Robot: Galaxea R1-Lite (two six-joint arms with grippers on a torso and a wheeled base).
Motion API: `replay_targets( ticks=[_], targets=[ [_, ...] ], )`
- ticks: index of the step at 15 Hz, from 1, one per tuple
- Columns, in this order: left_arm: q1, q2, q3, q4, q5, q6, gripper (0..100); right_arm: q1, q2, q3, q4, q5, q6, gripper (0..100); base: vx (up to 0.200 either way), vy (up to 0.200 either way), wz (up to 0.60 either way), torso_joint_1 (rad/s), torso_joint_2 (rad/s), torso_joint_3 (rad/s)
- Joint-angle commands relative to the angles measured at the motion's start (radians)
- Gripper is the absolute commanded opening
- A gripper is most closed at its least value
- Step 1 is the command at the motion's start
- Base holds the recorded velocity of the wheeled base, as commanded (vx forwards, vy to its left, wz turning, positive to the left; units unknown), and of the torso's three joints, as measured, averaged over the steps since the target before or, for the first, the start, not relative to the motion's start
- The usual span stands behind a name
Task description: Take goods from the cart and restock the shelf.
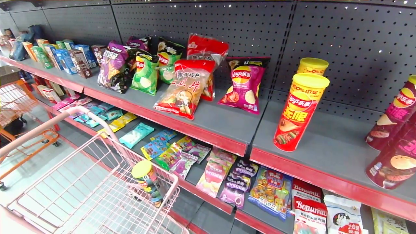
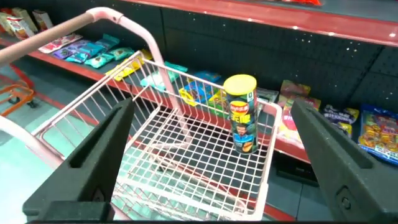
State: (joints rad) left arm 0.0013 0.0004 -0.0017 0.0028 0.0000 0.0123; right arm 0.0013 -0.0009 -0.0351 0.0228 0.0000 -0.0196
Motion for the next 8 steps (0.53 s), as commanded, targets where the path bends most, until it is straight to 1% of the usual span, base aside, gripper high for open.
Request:
replay_targets(
  ticks=[1,6,8],
  targets=[
    [0.0,0.0,0.0,0.0,0.0,0.0,100,0.0,0.001,0.0,0.0,0.0,0.0,100,0.0,0.0,0.0,-0.154,0.37,0.217],
    [0.0,0.0,0.0,0.0,0.0,0.001,100,0.0,0.001,0.0,0.0,0.0,0.0,100,0.0,0.0,0.0,-0.145,0.38,0.23],
    [0.0,0.0,0.0,0.0,0.0,0.001,100,0.0,0.001,0.0,0.0,0.0,-0.002,100,0.0,0.0,0.0,-0.176,0.49,0.298]
  ],
)
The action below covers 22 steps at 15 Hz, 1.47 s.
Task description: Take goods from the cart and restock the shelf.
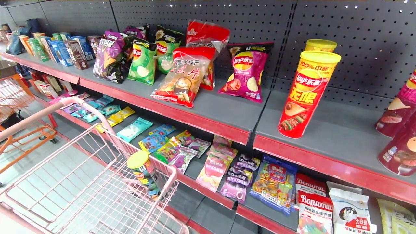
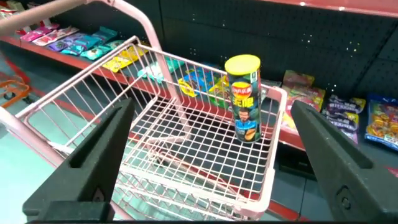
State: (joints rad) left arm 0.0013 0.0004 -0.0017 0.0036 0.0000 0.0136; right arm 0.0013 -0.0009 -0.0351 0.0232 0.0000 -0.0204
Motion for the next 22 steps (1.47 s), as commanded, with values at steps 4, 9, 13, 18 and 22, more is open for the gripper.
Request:
replay_targets(
  ticks=[4,9,13,18,22],
  targets=[
    [0.0,0.0,0.0,-0.001,0.0,0.0,100,0.0,0.001,0.0,0.0,0.0,-0.003,100,0.0,0.0,0.0,-0.192,0.55,0.35],
    [-0.001,0.016,0.0,-0.001,-0.003,0.0,100,0.0,0.001,0.0,0.0,0.002,-0.003,100,0.0,0.0,0.0,-0.097,0.31,0.207],
    [-0.004,0.308,-0.268,0.006,-0.029,-0.1,100,0.0,0.001,0.0,0.0,0.002,-0.004,100,0.0,0.0,0.0,-0.003,0.01,0.009],
    [0.031,1.145,-0.63,-0.395,0.008,-0.212,100,0.0,0.001,0.0,0.0,0.002,-0.006,100,0.0,0.0,0.0,0.0,0.0,0.0],
    [0.002,1.474,-0.506,-0.734,-0.055,-0.119,100,0.0,0.001,0.0,0.0,0.002,-0.023,100,0.0,0.0,0.0,0.0,0.0,0.0]
  ],
)
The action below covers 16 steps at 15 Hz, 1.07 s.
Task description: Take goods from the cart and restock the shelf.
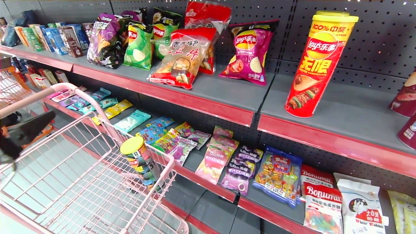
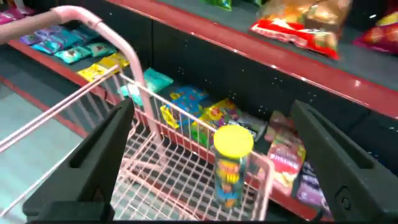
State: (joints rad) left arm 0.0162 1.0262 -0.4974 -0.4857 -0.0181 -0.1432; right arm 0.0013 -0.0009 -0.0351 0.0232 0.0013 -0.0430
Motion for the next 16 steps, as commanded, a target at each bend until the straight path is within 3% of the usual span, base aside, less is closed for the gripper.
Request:
replay_targets(
  ticks=[1,4,10,13,16],
  targets=[
    [-0.038,0.471,0.005,-0.241,-0.069,0.036,100,0.0,0.001,0.0,0.0,0.0,-0.002,100,0.0,0.0,0.0,0.0,0.0,0.0],
    [-0.076,0.522,0.059,-0.244,-0.12,0.039,100,0.0,0.001,0.0,0.0,-0.001,-0.002,100,0.0,0.0,0.0,0.0,0.0,0.0],
    [-0.11,0.563,0.146,-0.269,-0.122,0.036,100,0.0,0.001,0.0,0.0,0.0,-0.002,100,0.0,0.0,0.0,0.0,0.0,0.0],
    [-0.143,0.704,0.203,-0.461,-0.122,0.036,100,0.0,0.001,-0.002,0.0,0.0,-0.006,100,0.0,0.0,0.0,0.0,0.0,0.0],
    [-0.17,0.805,0.226,-0.579,-0.123,0.036,100,0.0,0.001,-0.002,0.0,0.0,-0.035,100,0.0,0.0,0.0,0.0,0.0,0.0]
  ],
)
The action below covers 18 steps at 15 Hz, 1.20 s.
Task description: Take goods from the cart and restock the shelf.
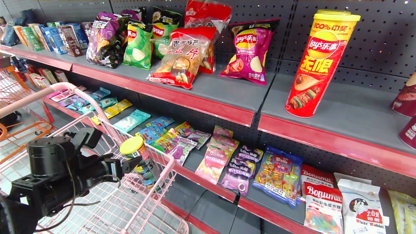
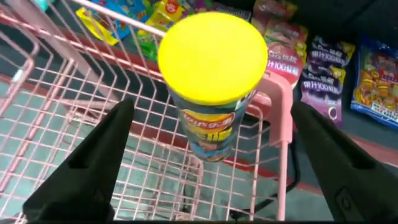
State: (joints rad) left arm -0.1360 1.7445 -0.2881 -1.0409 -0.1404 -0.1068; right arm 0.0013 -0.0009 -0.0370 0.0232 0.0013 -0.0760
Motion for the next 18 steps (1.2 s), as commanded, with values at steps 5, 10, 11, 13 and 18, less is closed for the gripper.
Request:
replay_targets(
  ticks=[5,10,11,13,18],
  targets=[
    [-0.022,0.221,0.018,-0.22,-0.013,0.002,100,0.0,0.001,0.0,0.0,0.0,-0.007,100,0.0,0.0,0.0,0.0,0.0,0.0],
    [-0.021,0.248,0.004,-0.226,-0.018,0.002,100,0.0,0.001,0.0,0.0,-0.001,-0.007,100,0.0,0.0,0.0,0.0,0.0,0.0],
    [-0.021,0.248,0.0,-0.226,-0.018,0.002,100,0.0,0.001,0.0,0.0,0.0,-0.007,100,0.0,0.0,0.0,0.0,0.0,0.0],
    [-0.019,0.251,-0.02,-0.226,-0.024,0.004,100,0.0,0.001,0.0,0.0,-0.001,-0.007,100,0.0,0.0,0.0,0.0,0.0,0.0],
    [-0.011,0.267,-0.046,-0.226,-0.025,0.059,100,0.0,0.001,0.0,0.0,0.0,-0.007,100,0.0,0.0,0.0,0.0,0.0,0.0]
  ],
)
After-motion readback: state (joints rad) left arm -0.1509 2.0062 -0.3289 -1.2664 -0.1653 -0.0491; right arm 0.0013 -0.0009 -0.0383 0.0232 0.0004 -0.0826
